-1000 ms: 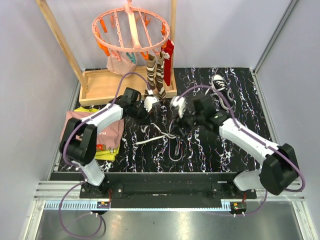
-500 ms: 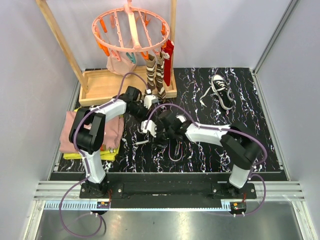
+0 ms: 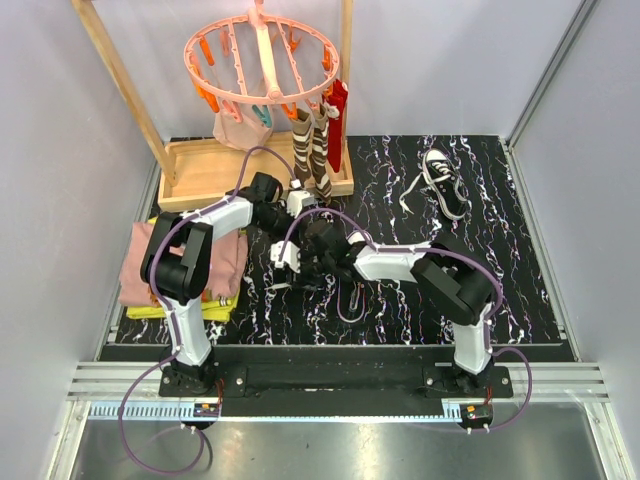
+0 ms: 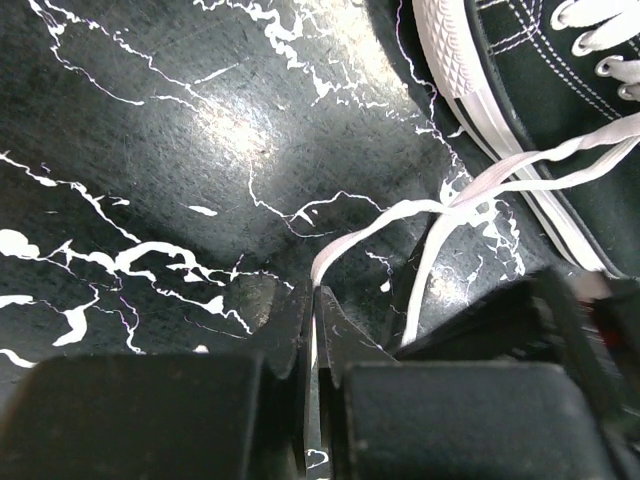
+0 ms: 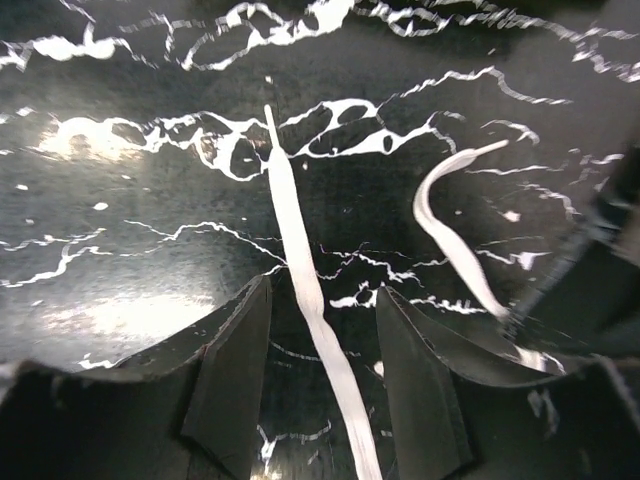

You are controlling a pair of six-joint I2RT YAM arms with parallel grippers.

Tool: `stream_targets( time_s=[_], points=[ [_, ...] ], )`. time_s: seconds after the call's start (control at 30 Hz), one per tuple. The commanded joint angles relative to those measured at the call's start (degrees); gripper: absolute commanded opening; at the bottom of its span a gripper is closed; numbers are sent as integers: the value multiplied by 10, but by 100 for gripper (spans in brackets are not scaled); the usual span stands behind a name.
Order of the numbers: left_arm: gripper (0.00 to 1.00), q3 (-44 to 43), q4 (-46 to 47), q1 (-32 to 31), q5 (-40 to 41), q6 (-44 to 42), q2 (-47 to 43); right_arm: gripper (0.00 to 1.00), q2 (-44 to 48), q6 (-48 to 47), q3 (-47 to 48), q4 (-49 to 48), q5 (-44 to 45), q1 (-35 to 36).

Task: Tie the shoes

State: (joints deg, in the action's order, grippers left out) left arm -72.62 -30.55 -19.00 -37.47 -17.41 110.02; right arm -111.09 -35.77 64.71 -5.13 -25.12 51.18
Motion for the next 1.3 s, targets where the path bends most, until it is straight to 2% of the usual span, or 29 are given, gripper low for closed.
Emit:
stream_targets(
  time_s=[0.0, 0.13, 0.2, 0.27, 0.3, 0.37, 0.4, 0.47, 0.6, 0.87, 1.13, 1.27],
  points=[
    [2, -23, 3, 5, -26, 15, 8, 55, -27, -25, 31, -25, -12, 4],
    [3, -19, 2, 5, -30, 19, 9, 52, -41, -32, 45, 4, -26, 4],
    [3, -18, 2, 5, -29, 19, 8, 44, -43, -46, 47, 27, -28, 4],
    [3, -18, 1, 5, -29, 17, 7, 31, -41, -61, 39, 45, -25, 4],
    [3, -16, 1, 5, -29, 16, 6, 18, -35, -66, 34, 48, -25, 4],
    [2, -16, 0, 5, -32, 16, 4, 4, -23, -70, 14, 49, -24, 4],
    [2, -15, 0, 6, -35, 16, -1, 0, -6, -68, 10, 48, -22, 4],
    [2, -12, 0, 5, -52, 12, -7, 0, 17, -50, 3, 73, -13, 4],
    [1, 3, 0, 5, -75, 18, -32, 0, 118, -8, -10, 88, -7, 2],
    [0, 62, -3, 5, -66, 14, -109, 0, 277, 74, -63, 152, 7, -12],
    [0, 159, -51, -8, -33, -70, -197, 0, 412, 183, -150, 194, 47, -53],
    [1, 205, -61, -43, -9, -103, -233, 0, 478, 235, -198, 197, 72, -64]
  ],
)
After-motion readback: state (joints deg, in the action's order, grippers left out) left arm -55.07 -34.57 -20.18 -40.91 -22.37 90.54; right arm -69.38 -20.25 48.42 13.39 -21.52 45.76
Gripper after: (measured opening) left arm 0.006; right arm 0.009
